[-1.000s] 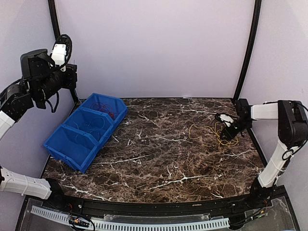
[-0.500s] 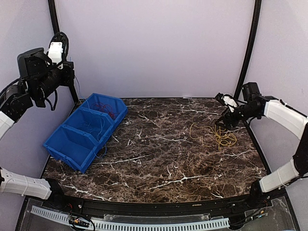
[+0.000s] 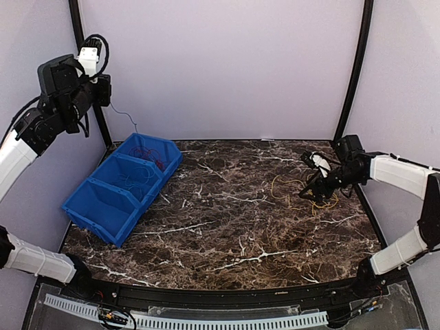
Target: Untangle the cables
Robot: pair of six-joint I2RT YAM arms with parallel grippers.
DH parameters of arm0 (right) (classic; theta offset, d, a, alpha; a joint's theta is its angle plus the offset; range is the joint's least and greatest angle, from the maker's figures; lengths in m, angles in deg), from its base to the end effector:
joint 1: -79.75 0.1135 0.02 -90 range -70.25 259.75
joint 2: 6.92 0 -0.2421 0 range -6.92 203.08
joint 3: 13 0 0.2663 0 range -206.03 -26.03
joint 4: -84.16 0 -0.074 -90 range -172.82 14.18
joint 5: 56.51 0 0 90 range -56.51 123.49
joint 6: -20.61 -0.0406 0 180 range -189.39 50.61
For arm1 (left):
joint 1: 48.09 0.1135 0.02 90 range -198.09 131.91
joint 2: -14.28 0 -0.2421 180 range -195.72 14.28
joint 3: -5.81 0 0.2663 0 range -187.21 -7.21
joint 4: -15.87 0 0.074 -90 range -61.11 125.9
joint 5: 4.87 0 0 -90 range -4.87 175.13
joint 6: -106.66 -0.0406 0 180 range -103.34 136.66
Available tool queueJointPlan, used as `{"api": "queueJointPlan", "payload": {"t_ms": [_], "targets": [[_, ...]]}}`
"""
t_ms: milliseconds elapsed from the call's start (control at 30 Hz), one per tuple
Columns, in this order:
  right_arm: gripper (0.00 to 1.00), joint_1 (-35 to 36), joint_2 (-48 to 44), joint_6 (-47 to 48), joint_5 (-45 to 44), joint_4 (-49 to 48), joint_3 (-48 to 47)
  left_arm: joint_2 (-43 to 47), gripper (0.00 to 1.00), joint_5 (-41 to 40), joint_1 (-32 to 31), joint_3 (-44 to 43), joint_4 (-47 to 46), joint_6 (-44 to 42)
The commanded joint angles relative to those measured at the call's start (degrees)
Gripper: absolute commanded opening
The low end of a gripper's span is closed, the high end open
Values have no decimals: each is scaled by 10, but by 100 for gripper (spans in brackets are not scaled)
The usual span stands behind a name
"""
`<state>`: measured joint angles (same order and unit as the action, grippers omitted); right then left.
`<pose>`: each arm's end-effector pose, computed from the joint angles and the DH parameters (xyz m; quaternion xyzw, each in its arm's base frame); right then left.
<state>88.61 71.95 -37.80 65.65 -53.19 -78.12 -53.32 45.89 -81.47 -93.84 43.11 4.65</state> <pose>0.2851 0.0663 0.1975 -0.3931 0.8355 0.2052 0.3245 0.2300 -0.1208 0.4875 0.0179 0.6835 0.0948 0.7235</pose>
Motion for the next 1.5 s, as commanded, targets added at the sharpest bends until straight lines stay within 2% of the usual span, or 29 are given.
{"api": "queueJointPlan", "payload": {"t_ms": [0, 167, 400, 500, 600, 767, 1000, 1267, 1300, 1367, 1400, 1467], "targets": [[78, 3, -1, 1, 17, -24, 7, 32, 0, 30, 54, 41, -23, 27], [78, 3, 9, 3, 20, -21, 7, 63, 0, 60, 96, 88, -24, 60], [78, 3, 18, 7, 24, -17, 6, 81, 0, 45, 123, 124, -32, 59], [78, 3, 18, 8, 26, -14, 6, 73, 0, 76, 143, 152, -6, 90], [78, 3, 16, 10, 27, -14, 7, 54, 0, 128, 158, 183, 37, 154], [78, 3, 18, 12, 30, -13, 8, 19, 0, 187, 179, 223, 77, 214], [78, 3, 24, 14, 31, -10, 6, -39, 0, 269, 205, 277, 63, 245], [78, 3, 23, 17, 30, -9, 9, -135, 0, 320, 214, 281, 41, 261], [78, 3, 23, 17, 31, -8, 9, -148, 1, 320, 217, 274, 50, 266], [77, 3, 23, 18, 32, -8, 8, -161, 13, 317, 221, 264, 64, 274], [77, 3, 25, 18, 31, -8, 7, -164, 25, 314, 221, 262, 67, 277], [77, 3, 27, 18, 29, -8, 6, -158, 39, 301, 221, 257, 77, 284]]}}
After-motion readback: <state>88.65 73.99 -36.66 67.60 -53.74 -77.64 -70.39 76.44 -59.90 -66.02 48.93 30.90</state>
